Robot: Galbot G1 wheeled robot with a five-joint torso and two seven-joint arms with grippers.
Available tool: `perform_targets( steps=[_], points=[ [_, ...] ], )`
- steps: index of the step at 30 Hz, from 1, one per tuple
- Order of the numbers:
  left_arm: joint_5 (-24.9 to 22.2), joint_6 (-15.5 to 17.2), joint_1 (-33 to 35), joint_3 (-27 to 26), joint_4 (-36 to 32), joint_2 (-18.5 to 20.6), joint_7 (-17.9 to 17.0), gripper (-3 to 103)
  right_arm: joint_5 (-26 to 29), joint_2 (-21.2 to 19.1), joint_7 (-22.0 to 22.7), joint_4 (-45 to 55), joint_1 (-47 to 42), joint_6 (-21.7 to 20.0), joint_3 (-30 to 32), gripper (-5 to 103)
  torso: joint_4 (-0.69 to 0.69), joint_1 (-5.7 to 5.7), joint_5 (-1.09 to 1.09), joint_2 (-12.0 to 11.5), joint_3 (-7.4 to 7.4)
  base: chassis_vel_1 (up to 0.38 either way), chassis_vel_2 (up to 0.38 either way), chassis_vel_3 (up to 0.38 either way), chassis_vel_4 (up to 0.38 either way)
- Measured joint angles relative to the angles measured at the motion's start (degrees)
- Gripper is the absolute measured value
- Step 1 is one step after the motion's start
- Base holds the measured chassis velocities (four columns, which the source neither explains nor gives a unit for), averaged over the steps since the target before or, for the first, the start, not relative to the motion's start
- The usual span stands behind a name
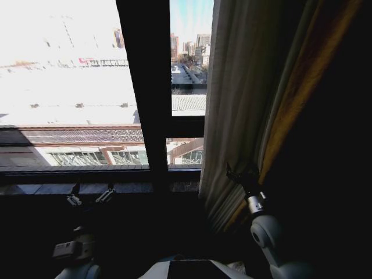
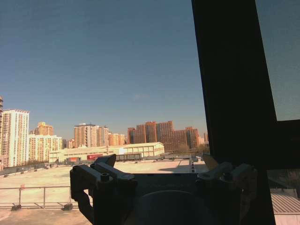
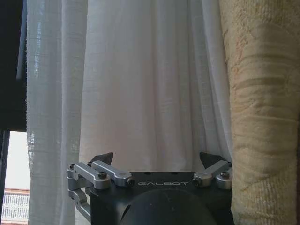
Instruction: Open the curtains by pulling them apart, changing their state from closed to fully open.
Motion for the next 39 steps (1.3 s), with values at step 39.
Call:
perform_targets(
  steps=[39],
  points=[
    [-0.40, 0.03, -0.06, -0.12, 0.36, 0.51, 0.04, 100, -1.73, 0.77, -0.39, 0.26, -0.24, -0.15, -2.23, 100, 0.01, 0.00, 0.00, 0.00, 0.00, 0.251, 0.254, -0.253, -0.250]
  ],
)
